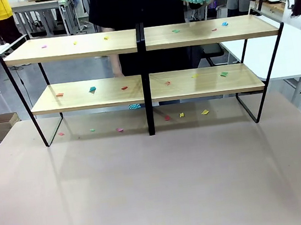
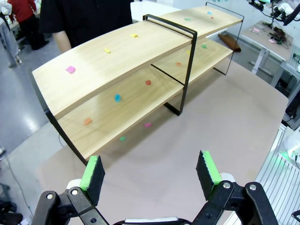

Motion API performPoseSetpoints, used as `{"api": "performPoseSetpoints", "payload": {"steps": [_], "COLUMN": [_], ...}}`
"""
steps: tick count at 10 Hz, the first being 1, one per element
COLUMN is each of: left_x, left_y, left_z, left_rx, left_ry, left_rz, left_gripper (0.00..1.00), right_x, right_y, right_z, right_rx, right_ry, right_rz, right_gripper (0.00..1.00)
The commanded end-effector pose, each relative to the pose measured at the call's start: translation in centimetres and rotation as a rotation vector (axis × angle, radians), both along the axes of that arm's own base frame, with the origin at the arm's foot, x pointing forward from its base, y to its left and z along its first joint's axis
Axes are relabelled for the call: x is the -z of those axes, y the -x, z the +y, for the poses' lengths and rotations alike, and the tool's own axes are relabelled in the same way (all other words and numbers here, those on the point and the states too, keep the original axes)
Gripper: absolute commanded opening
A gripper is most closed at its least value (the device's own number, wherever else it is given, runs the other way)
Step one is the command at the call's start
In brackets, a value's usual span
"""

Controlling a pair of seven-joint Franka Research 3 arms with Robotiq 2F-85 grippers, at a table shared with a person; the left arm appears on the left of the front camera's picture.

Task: Clean the shelves.
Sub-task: Pick up the Duster when the human hands it over.

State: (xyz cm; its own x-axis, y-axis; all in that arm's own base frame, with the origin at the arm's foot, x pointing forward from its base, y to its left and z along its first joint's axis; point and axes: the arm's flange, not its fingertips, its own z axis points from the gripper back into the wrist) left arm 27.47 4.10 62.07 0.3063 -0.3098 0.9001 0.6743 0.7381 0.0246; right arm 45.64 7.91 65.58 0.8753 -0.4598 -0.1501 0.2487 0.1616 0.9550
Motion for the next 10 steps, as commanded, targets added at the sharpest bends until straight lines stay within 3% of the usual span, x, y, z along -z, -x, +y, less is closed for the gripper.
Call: {"api": "performPoseSetpoints", "payload": {"steps": [1,4,5,6,8,9,10], "left_x": [0.1,0.1,0.1,0.1,0.1,0.1,0.1], "left_y": [0.0,0.0,0.0,0.0,0.0,0.0,0.0], "left_z": [0.0,0.0,0.0,0.0,0.0,0.0,0.0], "left_rx": [-0.004,-0.004,-0.004,-0.004,-0.004,-0.004,-0.004], "left_ry": [0.002,0.002,0.002,0.002,0.002,0.002,0.002], "left_rz": [0.006,0.006,0.006,0.006,0.006,0.006,0.006], "left_gripper": [1.00,1.00,1.00,1.00,1.00,1.00,1.00], "right_x": [0.2,0.4,-0.2,-2.5,-9.0,-11.0,-12.0], "right_y": [0.5,0.7,1.0,2.4,9.2,12.8,16.2], "right_z": [-0.2,-0.7,-1.3,-2.8,-7.6,-9.5,-11.3], "right_rx": [0.004,0.000,-0.027,-0.103,-0.402,-0.560,-0.704], "right_ry": [-0.014,-0.022,-0.009,0.074,0.203,0.210,0.256], "right_rz": [0.001,0.000,-0.020,-0.086,-0.353,-0.440,-0.432], "right_gripper": [0.00,0.00,0.00,0.00,0.00,0.00,0.00]}}
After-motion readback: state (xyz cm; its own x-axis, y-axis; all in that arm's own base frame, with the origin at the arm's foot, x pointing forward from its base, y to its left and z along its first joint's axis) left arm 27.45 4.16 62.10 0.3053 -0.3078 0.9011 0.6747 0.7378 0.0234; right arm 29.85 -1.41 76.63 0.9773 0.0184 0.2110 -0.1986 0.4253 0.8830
